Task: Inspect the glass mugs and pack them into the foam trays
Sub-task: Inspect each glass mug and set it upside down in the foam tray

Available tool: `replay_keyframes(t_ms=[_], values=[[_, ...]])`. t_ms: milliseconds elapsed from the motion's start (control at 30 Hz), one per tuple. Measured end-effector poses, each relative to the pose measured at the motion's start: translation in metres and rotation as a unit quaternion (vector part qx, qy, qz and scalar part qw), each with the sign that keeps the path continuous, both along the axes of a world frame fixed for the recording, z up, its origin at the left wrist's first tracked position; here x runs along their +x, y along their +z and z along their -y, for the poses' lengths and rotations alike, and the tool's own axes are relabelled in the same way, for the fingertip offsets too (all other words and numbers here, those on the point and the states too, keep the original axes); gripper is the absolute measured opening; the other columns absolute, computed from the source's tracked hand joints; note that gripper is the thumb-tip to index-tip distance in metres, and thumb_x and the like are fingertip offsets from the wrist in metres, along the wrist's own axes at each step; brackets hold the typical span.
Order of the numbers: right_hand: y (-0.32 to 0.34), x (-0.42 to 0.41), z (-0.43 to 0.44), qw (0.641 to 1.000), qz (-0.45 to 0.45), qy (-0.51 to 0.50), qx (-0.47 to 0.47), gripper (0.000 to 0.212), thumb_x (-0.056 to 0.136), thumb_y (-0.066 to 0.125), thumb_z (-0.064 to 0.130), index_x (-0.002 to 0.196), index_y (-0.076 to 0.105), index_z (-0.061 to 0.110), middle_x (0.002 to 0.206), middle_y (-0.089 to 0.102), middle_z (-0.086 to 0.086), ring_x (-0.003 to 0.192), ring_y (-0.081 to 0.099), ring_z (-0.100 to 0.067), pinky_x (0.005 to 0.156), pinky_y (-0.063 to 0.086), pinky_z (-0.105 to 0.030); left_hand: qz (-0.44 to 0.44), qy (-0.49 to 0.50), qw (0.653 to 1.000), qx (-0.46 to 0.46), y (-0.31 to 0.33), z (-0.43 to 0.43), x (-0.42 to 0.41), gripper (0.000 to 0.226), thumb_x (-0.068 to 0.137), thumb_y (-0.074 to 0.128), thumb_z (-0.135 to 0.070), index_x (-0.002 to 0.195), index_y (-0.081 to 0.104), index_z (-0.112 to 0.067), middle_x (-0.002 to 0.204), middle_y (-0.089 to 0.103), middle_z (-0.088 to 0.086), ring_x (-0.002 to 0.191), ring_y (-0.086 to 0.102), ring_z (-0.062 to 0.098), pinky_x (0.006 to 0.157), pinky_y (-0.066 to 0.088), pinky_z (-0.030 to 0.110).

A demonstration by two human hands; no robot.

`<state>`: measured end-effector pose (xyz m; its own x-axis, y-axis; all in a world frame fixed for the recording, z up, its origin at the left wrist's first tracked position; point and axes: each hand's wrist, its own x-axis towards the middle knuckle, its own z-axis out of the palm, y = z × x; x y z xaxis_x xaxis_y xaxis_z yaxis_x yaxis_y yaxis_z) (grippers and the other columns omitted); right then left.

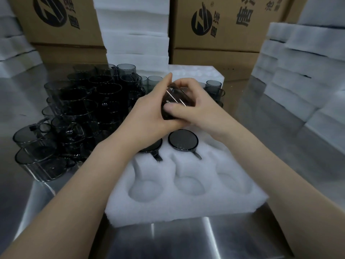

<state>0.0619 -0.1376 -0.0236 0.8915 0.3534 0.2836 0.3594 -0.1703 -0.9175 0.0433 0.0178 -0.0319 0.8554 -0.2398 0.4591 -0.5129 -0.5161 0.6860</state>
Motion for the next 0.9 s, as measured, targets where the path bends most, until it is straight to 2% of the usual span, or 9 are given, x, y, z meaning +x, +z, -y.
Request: replay_keyframes(t_ms=[67,133,233,400,500,633,700,800,900], values=[[0.000,-0.002,-0.002,0.998,0.032,-0.017,-0.048,0.058,0.069,0.076,0.033,0.119,0.046,0.028,0.112,0.065,0.000,0.100,0.066,-0.012,0.083,0.056,-0.034,0.020,0.019,0.999,0.016,0.001,0.002,-0.001,0.097,0.067,0.080,-0.019,0.151,0.031,-0.022,0.101,0.043,-0.039,0.087,0.046,-0.030,0.079,0.029,-0.009],[0.001,-0.004,-0.003,0.995,0.064,-0.035,-0.072,0.054,0.075,0.074,0.037,0.120,0.046,0.026,0.108,0.065,0.005,0.101,0.065,-0.009,0.087,0.053,-0.030,0.032,0.028,0.999,0.016,0.003,0.003,-0.003,0.089,0.067,0.076,-0.017,0.147,0.038,-0.022,0.095,0.049,-0.035,0.085,0.046,-0.033,0.076,0.031,-0.007],[0.002,-0.006,-0.002,0.988,0.111,-0.053,-0.089,0.035,0.090,0.064,0.038,0.118,0.047,0.025,0.100,0.065,0.012,0.091,0.062,0.002,0.079,0.048,-0.014,0.047,0.030,0.998,-0.008,0.004,0.003,-0.006,0.082,0.068,0.075,-0.019,0.144,0.044,-0.021,0.096,0.056,-0.032,0.090,0.050,-0.027,0.079,0.034,-0.004],[0.004,-0.007,-0.003,0.991,0.113,-0.045,-0.050,0.022,0.094,0.048,0.041,0.105,0.050,0.023,0.083,0.063,0.013,0.079,0.059,-0.003,0.072,0.047,-0.021,0.064,0.028,0.997,-0.032,0.005,0.007,-0.009,0.079,0.070,0.080,-0.026,0.142,0.046,-0.021,0.114,0.064,-0.013,0.107,0.055,-0.007,0.087,0.038,0.001],[0.005,-0.005,-0.002,0.997,0.065,-0.020,0.034,0.016,0.103,0.044,0.031,0.091,0.050,0.023,0.074,0.060,0.017,0.068,0.057,0.002,0.059,0.045,-0.015,0.079,0.020,0.996,-0.020,0.003,0.007,-0.008,0.079,0.072,0.080,-0.028,0.143,0.045,-0.022,0.127,0.062,-0.007,0.114,0.050,-0.007,0.088,0.033,-0.003],[0.009,-0.002,0.000,0.990,-0.034,-0.023,0.138,0.026,0.105,0.042,0.025,0.084,0.055,0.021,0.081,0.063,0.003,0.069,0.060,-0.010,0.053,0.048,-0.025,0.106,-0.003,0.994,0.011,0.001,0.005,-0.007,0.084,0.074,0.081,-0.017,0.147,0.039,-0.018,0.151,0.043,0.005,0.132,0.036,-0.002,0.099,0.026,-0.002],[0.011,0.000,-0.001,0.980,-0.074,-0.016,0.184,0.024,0.105,0.042,0.024,0.091,0.061,0.018,0.081,0.068,0.003,0.072,0.065,-0.012,0.055,0.052,-0.026,0.116,-0.017,0.993,0.015,0.001,0.004,-0.009,0.087,0.074,0.082,-0.015,0.148,0.037,-0.016,0.151,0.042,0.004,0.134,0.037,0.001,0.105,0.026,0.004],[0.011,0.002,-0.001,0.945,-0.195,0.080,0.251,0.037,0.104,0.041,0.039,0.122,0.060,0.015,0.113,0.071,-0.006,0.105,0.068,-0.020,0.081,0.057,-0.035,0.129,-0.040,0.991,0.013,0.005,0.005,-0.011,0.091,0.072,0.084,-0.014,0.148,0.034,-0.019,0.154,0.038,-0.002,0.143,0.029,0.007,0.117,0.023,0.019],[0.009,0.003,0.003,0.927,-0.250,0.160,0.228,0.055,0.100,0.032,0.055,0.136,0.053,0.020,0.126,0.066,-0.009,0.114,0.064,-0.026,0.078,0.057,-0.039,0.149,-0.031,0.988,0.032,0.007,0.003,-0.010,0.089,0.071,0.081,-0.018,0.143,0.031,-0.034,0.157,0.027,-0.008,0.149,0.013,0.012,0.122,0.011,0.032]])
